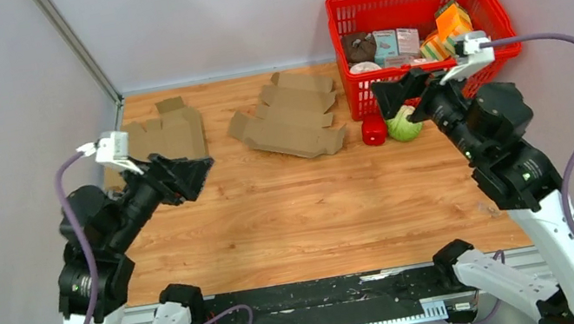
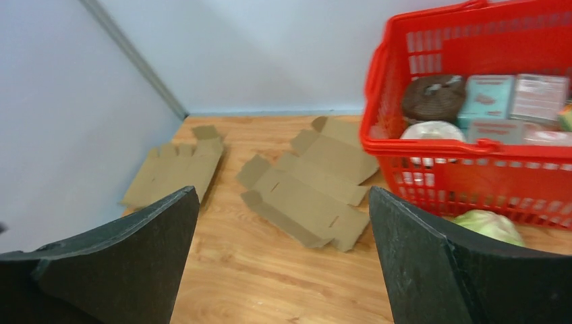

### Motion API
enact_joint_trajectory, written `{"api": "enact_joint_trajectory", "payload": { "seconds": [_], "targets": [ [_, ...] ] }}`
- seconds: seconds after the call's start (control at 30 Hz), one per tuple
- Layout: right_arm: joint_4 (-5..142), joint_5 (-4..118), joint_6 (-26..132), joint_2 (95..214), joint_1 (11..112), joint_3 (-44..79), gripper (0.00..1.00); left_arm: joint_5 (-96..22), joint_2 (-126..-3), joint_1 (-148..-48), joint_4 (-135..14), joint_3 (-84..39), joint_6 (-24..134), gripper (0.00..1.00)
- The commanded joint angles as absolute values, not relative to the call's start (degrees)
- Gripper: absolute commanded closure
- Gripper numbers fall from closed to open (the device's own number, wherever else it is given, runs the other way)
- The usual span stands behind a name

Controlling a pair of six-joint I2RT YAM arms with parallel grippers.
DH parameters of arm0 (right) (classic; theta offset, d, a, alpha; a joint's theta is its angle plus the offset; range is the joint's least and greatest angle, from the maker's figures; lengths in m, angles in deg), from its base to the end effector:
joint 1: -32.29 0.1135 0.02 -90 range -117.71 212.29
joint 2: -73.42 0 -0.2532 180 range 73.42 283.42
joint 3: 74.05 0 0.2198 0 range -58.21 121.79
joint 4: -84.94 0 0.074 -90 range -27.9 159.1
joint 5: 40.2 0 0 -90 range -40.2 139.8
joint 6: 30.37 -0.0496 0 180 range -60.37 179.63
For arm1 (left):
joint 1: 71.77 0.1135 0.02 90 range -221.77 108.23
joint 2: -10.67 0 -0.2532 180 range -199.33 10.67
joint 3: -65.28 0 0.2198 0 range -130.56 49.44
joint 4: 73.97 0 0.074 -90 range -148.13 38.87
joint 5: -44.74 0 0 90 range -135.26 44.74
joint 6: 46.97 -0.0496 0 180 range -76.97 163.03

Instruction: Fold the paper box

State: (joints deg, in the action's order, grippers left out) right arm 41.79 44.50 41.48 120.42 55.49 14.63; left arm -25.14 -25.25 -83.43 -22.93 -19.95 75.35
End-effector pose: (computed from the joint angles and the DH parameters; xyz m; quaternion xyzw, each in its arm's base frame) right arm 0.1257 0.0489 0.4417 0.0007 0.7161 0.2152 0.6640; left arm 0.0737 -0.0326 0.4251 -0.0071 0.7170 -0.3730 0.5888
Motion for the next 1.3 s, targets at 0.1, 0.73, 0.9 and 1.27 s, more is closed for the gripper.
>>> {"api": "enact_joint_trajectory", "payload": {
  "seconds": [0.1, 0.73, 0.9, 1.27],
  "targets": [
    [46.0, 48.6, 42.5, 130.1, 64.0, 19.7, 0.00, -45.0, -31.1, -100.9, -31.8, -2.6, 88.7, 0.25],
    [43.3, 32.6, 50.8, 123.3, 64.2, 15.7, 0.00, -69.5, -69.9, -120.2, -56.1, 4.4, 125.6, 0.00],
    [44.7, 32.6, 51.4, 120.9, 64.3, 14.3, 0.00, -71.4, -79.0, -117.7, -62.5, 1.4, 130.6, 0.00],
    [48.0, 33.5, 52.2, 119.5, 64.2, 11.5, 0.00, -70.8, -100.8, -111.2, -96.9, 1.0, 141.0, 0.17]
  ]
}}
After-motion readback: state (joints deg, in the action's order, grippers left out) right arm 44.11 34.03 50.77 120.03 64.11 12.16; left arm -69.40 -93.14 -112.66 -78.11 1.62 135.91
